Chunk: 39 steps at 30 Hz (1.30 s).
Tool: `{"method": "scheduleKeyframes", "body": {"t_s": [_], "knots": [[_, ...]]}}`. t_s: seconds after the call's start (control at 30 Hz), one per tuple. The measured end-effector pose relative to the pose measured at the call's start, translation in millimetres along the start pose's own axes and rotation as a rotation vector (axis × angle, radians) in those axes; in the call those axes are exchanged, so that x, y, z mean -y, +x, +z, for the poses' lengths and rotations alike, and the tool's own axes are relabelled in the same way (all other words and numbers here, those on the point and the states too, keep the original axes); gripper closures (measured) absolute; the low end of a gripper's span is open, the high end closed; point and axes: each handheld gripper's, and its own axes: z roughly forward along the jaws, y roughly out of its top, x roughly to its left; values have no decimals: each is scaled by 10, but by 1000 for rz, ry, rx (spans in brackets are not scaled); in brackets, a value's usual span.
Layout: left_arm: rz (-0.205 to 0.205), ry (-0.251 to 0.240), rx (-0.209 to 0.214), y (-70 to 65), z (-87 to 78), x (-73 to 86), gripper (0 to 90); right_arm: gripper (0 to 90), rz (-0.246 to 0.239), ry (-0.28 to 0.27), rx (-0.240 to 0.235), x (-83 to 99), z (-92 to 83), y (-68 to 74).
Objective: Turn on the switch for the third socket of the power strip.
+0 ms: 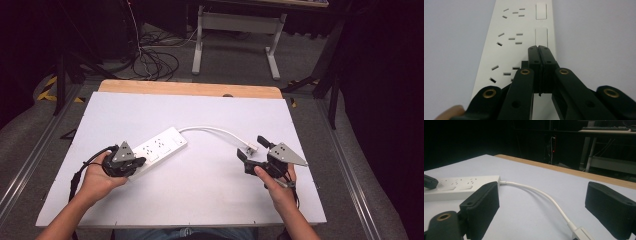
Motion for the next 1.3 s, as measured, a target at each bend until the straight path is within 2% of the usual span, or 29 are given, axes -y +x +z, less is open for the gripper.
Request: {"method": "scheduleKeyframes", "body": {"t_s": [0.43,0.67,0.8,1.07,1.3], "knots": [[-1,-3,-2,1,3,4,897,123,-1,-1,1,-2,0,0],[-27,-23,-6,1,33,32,898,123,-4,-4,1,-4,-3,0],[-40,-19,-5,-8,39,22,899,123,-4,-3,-1,-5,-7,2],[-29,-23,-20,-12,39,21,898,123,-5,-3,2,-5,-6,2],[-26,-23,-14,-15,46,21,898,123,-4,-1,5,-4,-20,0]]}}
